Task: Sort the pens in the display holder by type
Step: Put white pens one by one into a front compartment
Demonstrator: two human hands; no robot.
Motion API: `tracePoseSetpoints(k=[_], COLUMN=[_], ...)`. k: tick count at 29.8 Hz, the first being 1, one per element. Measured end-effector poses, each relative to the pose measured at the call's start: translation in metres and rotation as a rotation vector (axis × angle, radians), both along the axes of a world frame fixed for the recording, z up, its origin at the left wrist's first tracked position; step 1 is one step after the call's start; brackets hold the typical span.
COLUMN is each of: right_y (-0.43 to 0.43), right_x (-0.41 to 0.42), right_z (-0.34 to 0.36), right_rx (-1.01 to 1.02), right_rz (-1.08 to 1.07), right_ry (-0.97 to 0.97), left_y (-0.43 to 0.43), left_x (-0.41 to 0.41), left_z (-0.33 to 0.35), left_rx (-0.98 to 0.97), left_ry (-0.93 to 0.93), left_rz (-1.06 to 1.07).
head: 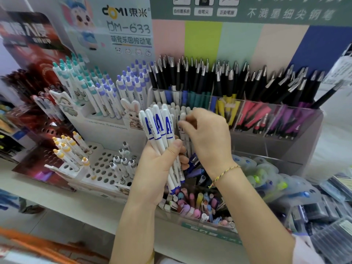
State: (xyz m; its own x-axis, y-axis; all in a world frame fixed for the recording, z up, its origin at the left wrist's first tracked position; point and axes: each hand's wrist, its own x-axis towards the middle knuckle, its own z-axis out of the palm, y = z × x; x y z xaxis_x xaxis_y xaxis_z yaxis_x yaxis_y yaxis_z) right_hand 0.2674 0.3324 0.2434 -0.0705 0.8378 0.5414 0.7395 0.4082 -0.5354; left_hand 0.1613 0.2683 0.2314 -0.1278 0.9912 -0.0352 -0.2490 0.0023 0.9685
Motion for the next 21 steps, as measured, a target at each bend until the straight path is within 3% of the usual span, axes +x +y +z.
tracePoseSetpoints(k=[2,5,9,13,17,21], right_y=[-0.001,-0.002,-0.006,-0.012,-0.01,-0.008], right_x=[-0.002,-0.001,0.006,0.007,0.011,0.013], right_z=[0.0,0.003,0.01,0.024,0.026,0.026], right_rx=[-0.079,-0.118,-0.08,-0.338,-0.535,-0.401], right_rz=[-0.055,-0.085,0.038,0.289,0.357,0.3], right_ry=[-0.137,-0.172,0.142,0.399,0.556,0.68], left_y=[0.0,-0.001,-0.003,-0.002,-0.001,-0.001], left_x=[0.0,0.001,0.003,0.005,0.005,0.006], left_z=[0.0,0.003,0.008,0.009,0.008,0.007], left_rx=[-0.006,-0.015,-0.041,-0.052,-0.048,-0.061], left_ry=[-0.015,-0.078,-0.186,-0.161,-0.163,-0.198], left_rz=[-0.02,-0.049,-0.097,-0.147,-0.182,-0.149])
